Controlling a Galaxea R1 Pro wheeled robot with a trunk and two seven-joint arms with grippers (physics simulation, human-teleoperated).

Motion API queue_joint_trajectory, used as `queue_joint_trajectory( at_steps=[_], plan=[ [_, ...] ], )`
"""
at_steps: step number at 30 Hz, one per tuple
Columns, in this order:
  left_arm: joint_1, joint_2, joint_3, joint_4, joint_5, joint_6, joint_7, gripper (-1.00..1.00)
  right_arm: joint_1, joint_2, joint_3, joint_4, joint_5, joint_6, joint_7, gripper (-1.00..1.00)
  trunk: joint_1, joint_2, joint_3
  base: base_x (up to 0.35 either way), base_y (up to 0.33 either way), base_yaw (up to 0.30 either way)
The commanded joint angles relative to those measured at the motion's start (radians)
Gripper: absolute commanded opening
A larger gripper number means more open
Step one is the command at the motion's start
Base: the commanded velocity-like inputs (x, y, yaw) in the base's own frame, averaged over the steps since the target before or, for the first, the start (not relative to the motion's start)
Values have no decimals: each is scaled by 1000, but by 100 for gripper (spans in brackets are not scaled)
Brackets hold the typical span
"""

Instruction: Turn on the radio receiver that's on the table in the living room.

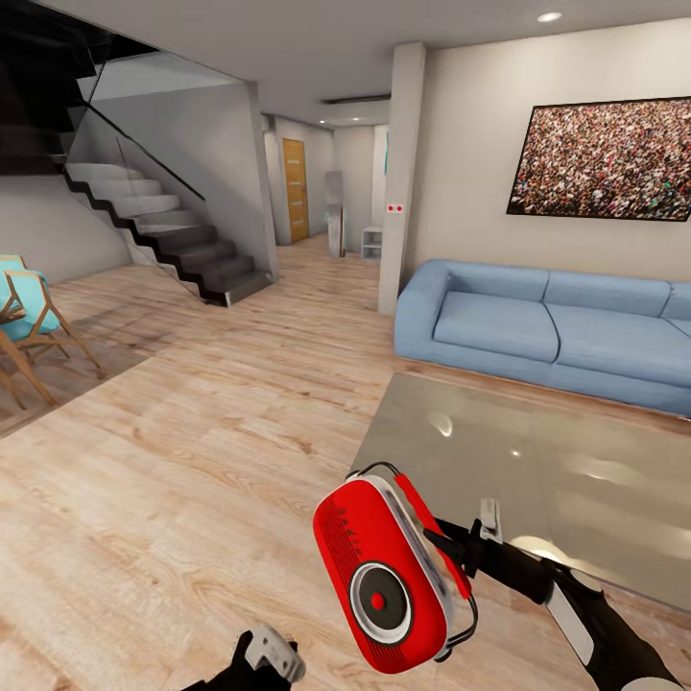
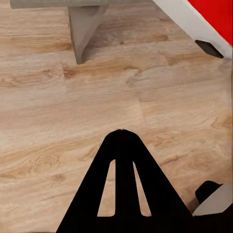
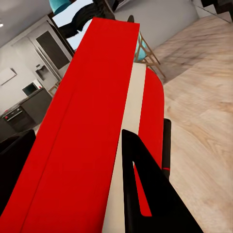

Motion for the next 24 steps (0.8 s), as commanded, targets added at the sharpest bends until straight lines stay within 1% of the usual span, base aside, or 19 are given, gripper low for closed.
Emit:
queue_joint_trajectory(
  at_steps=[1, 4, 8, 12, 15, 21, 23, 24],
  plan=[
    [0, -1, -2, 1, -8, 0, -3, -100, 0, 0, -1, -1, 0, -1, 0, -100, 0, 0, 0, 0, 0, 0],
    [0, -8, -11, 4, -19, 0, -6, -100, 0, 0, -1, -1, 1, -3, -3, -100, 0, 0, 0, 0, 0, 0],
    [0, -21, -41, 4, -22, -2, -4, -100, 0, 3, 2, -1, 4, -4, -30, -100, 0, 0, 0, 0, 0, 0],
    [0, -19, -45, -2, -23, -10, -2, -100, 0, 3, 1, 0, 4, -5, -46, -100, 0, 0, 0, 0, 0, 0],
    [0, -21, -46, -15, -22, -13, -2, -100, 0, 4, 3, 1, 5, -11, -95, -100, 0, 0, 0, 0, 0, 0],
    [0, -20, -47, -50, -22, -9, -5, -100, 0, 7, 5, 1, 6, -19, -142, -100, 0, 0, 0, 0, 0, 0],
    [0, -21, -47, -52, -22, -8, -5, -100, 0, 8, 7, 1, 8, -38, -195, -100, 0, 0, 0, 0, 0, 0],
    [0, -21, -47, -52, -22, -8, -5, -100, 0, 8, 8, 1, 8, -57, -234, -100, 0, 0, 0, 0, 0, 0]
  ],
)
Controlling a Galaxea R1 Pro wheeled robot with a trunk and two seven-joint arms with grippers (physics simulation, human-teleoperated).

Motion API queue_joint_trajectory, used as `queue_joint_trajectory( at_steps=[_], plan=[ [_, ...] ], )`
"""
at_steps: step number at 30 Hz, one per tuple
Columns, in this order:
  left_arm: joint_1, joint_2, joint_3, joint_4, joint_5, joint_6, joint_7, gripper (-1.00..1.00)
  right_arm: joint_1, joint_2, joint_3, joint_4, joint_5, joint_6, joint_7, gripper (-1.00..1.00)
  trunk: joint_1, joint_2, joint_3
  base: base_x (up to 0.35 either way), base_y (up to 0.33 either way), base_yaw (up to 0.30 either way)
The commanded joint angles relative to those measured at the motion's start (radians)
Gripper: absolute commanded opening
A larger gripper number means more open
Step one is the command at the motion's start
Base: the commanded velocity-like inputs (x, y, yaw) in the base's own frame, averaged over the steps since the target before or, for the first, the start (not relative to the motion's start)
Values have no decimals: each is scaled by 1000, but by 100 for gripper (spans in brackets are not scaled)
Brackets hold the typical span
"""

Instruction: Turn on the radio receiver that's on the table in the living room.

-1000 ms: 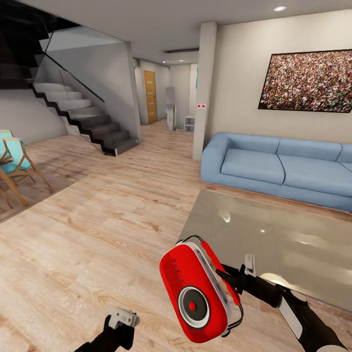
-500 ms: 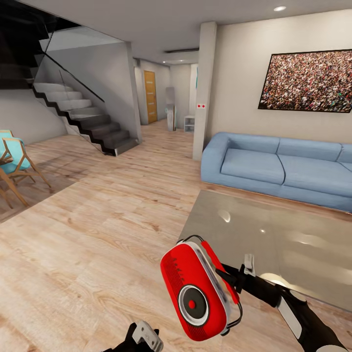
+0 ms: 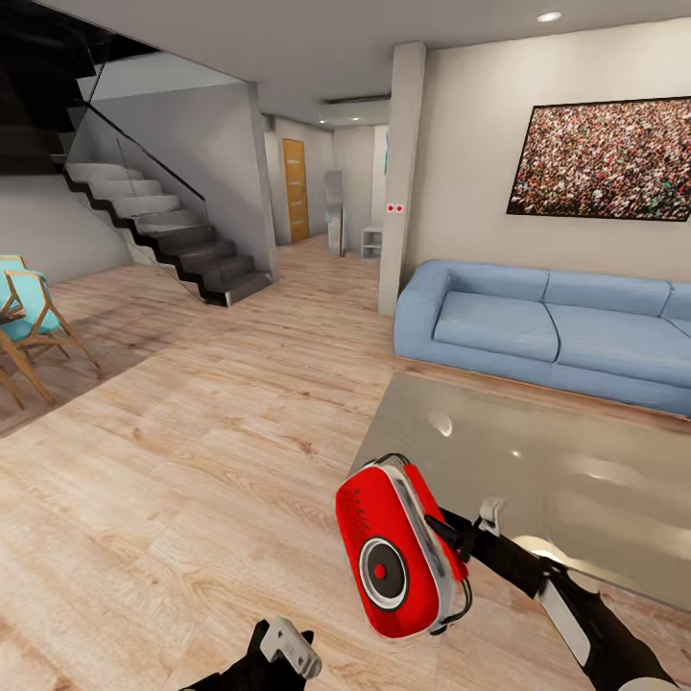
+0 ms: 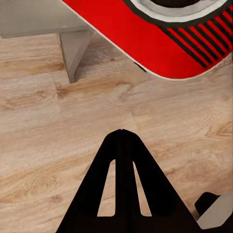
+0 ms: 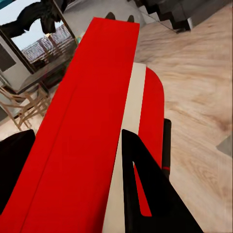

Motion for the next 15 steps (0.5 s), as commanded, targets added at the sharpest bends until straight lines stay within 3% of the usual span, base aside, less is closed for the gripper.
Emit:
queue_joint_trajectory(
  at_steps=[1, 3, 8, 11, 15],
  plan=[
    [0, 0, 0, 0, 0, 0, 0, -100, 0, 1, 1, -1, 2, -11, -19, -100, 0, 0, 0, 0, 0, 0],
    [0, -1, 0, -1, 1, 0, 1, -100, 0, 10, 5, -1, 3, -21, -67, -100, 0, 0, 0, 0, 0, 0],
    [0, -5, 0, 0, 1, -1, 4, -100, 0, 26, 6, 3, 20, -26, -87, -100, 0, 0, 0, 0, 0, 0],
    [0, -21, 0, -7, 1, -1, 4, -100, 0, 35, 6, 3, 40, -26, -93, -100, 0, 0, 0, 0, 0, 0],
    [0, -36, 12, -103, -1, 0, 5, -100, 0, 38, 5, 3, 47, -27, -105, -100, 0, 0, 0, 0, 0, 0]
  ],
)
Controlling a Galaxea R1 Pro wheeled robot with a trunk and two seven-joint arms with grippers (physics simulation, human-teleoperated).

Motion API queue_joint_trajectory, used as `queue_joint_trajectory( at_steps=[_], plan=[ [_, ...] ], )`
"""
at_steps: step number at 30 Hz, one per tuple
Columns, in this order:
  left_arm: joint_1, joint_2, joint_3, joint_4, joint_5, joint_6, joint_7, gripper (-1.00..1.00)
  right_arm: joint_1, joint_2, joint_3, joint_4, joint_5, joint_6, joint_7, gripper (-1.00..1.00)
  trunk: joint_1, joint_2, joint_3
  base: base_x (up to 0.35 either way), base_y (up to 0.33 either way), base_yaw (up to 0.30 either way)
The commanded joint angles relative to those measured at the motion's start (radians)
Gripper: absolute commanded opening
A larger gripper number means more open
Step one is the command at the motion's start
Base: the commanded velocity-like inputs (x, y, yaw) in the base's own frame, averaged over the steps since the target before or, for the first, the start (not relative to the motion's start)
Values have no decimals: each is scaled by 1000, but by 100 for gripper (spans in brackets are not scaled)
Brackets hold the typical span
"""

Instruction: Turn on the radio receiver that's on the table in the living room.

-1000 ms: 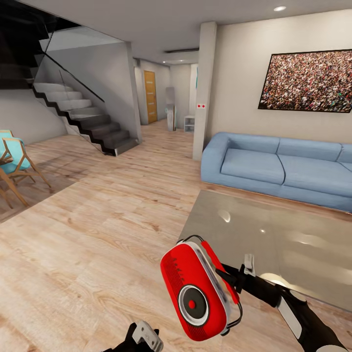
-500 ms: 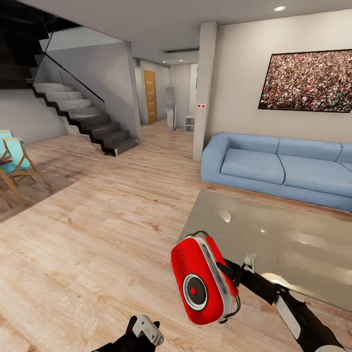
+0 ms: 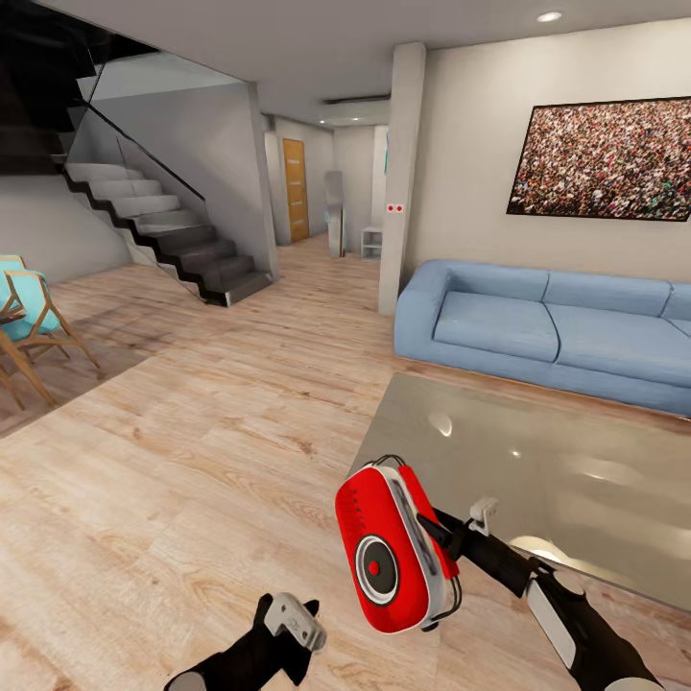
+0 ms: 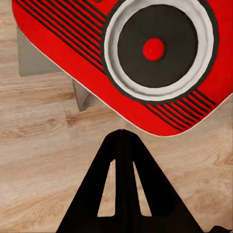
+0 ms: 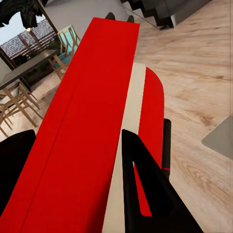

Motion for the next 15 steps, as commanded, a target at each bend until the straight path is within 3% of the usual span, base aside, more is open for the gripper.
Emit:
queue_joint_trajectory(
  at_steps=[1, 5, 15],
  plan=[
    [0, -1, 11, -13, -1, 0, 2, -100, 0, 0, -1, -1, -1, -1, 0, -100, 0, 0, 0, 0, 0, 0],
    [0, -4, 51, -28, -1, 2, 8, -100, 0, 1, 1, -1, 4, 0, -2, -100, 0, 0, 0, 0, 0, 0],
    [0, -5, 60, -21, -2, 4, 9, -100, 0, 4, 1, 0, 21, -1, -3, -100, 0, 0, 0, 0, 0, 0]
  ],
)
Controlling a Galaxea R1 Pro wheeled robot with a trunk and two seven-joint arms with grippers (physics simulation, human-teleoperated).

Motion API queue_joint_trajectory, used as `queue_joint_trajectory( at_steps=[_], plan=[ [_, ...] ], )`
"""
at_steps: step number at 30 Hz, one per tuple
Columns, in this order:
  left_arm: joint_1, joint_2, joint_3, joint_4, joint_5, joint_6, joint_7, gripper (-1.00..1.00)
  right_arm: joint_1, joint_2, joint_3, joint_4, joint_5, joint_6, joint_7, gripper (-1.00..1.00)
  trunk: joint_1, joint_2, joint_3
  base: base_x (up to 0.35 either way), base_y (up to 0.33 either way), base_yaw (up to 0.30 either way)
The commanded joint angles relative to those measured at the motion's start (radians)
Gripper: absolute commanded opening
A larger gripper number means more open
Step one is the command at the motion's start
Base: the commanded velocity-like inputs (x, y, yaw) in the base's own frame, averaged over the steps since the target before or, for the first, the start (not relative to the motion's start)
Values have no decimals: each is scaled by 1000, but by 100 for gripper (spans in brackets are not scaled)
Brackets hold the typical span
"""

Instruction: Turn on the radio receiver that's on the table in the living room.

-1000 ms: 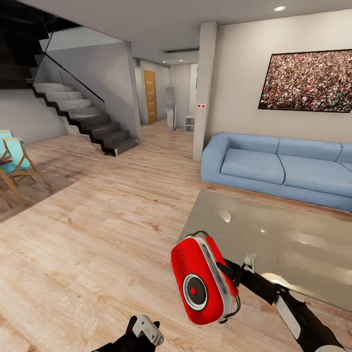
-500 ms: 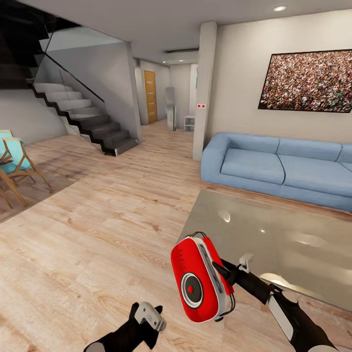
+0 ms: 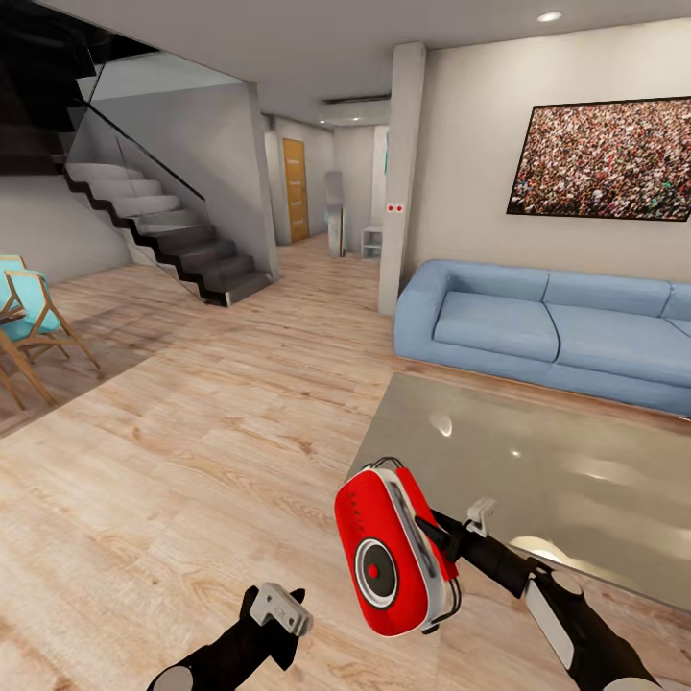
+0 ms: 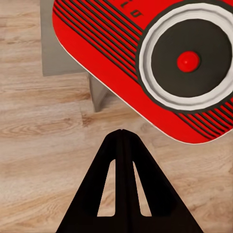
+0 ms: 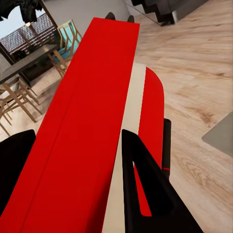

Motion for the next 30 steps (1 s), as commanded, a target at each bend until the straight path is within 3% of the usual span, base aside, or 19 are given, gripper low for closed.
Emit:
queue_joint_trajectory(
  at_steps=[1, 15, 22, 30],
  plan=[
    [0, 0, 0, 0, 0, 0, 0, -100, 0, 2, -1, 0, -2, 0, 0, -100, 0, 0, 0, 0, 0, 0],
    [0, 0, 0, 4, 0, 0, 1, -100, 0, 14, -1, 27, -2, 1, -20, -100, 0, 0, 0, 0, 0, 0],
    [0, 0, -1, 4, 0, 0, 1, -100, 0, 15, -4, 26, 50, 2, -23, -100, 0, 0, 0, 0, 0, 0],
    [0, 0, -1, 4, 0, 0, 1, -100, 0, 15, -4, 26, 53, 1, -27, -100, 0, 0, 0, 0, 0, 0]
  ],
)
